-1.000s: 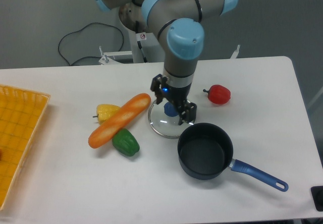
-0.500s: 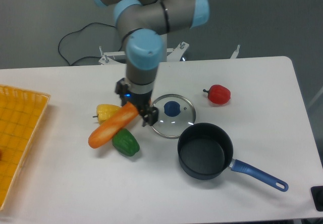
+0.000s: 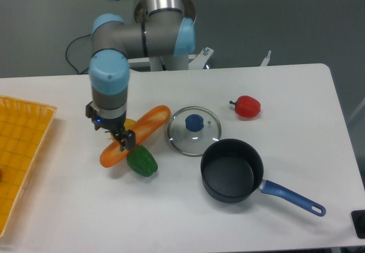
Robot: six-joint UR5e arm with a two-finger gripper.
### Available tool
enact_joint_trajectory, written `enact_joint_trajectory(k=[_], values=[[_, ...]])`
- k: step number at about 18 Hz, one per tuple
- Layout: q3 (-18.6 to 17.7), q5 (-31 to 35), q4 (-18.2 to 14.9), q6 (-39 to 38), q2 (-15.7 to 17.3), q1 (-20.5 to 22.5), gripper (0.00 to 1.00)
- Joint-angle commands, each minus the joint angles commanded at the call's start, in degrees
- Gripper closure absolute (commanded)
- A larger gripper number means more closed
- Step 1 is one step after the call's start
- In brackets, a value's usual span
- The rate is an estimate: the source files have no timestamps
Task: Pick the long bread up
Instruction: 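Lower the open gripper over the baguette end beside the yellow pepper, then close the gripper around the end of the baguette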
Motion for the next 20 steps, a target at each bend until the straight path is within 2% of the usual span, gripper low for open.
enact_joint_trajectory(k=[10, 20], values=[[1.67, 2.11, 0.18, 0.09, -3.87, -0.62, 0.0], [1.41, 4.39, 0.18, 0.26, -5.28, -0.62, 0.0]])
